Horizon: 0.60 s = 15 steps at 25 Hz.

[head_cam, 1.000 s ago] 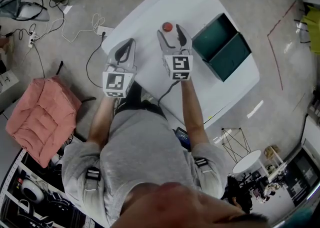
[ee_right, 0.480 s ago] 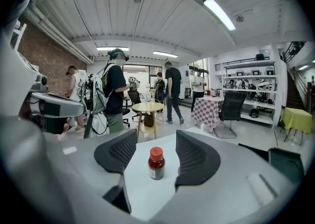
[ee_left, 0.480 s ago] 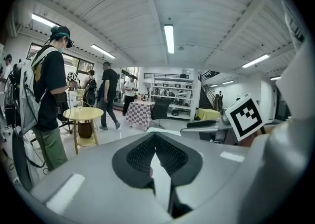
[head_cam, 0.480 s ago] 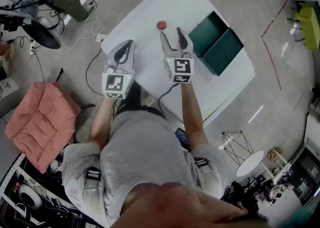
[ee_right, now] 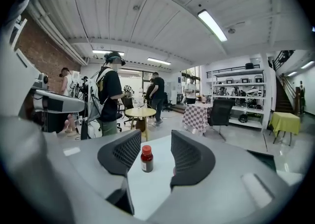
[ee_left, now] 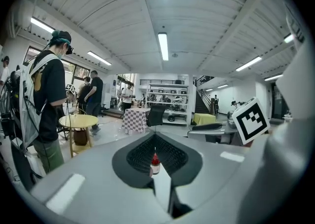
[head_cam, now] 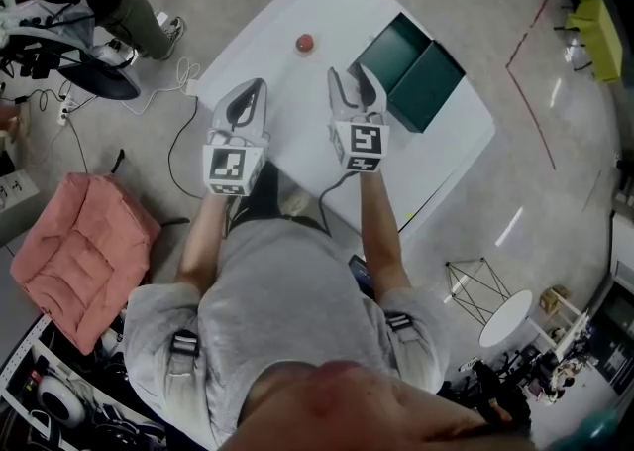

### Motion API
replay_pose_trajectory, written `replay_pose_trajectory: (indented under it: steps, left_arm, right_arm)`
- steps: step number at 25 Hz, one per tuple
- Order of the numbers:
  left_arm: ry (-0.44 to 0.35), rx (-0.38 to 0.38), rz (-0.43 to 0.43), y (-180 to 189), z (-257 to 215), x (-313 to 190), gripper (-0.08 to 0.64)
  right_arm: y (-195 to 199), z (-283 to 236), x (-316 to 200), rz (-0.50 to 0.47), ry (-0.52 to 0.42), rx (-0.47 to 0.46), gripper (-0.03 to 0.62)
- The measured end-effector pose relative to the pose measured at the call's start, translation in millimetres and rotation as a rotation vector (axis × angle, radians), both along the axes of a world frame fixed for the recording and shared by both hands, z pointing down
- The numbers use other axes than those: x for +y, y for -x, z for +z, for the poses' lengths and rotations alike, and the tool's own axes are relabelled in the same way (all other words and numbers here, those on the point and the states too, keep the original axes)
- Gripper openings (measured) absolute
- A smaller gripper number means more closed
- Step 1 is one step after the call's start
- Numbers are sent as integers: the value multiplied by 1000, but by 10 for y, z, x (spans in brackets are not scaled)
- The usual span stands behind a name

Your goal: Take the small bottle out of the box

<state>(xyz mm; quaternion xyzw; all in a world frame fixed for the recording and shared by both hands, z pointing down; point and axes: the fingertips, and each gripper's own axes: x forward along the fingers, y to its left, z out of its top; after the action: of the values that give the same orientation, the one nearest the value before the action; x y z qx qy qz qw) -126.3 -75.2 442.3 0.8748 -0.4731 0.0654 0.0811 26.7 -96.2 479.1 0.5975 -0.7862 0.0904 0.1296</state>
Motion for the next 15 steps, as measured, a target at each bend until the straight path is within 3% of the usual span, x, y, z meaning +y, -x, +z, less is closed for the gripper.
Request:
replay_pose_trajectory:
  steps: [15]
  left_arm:
    - [-68, 15, 112, -494, -444, 570, 11]
  right_arm:
    - [-611, -484, 867, 163, -91, -17, 103]
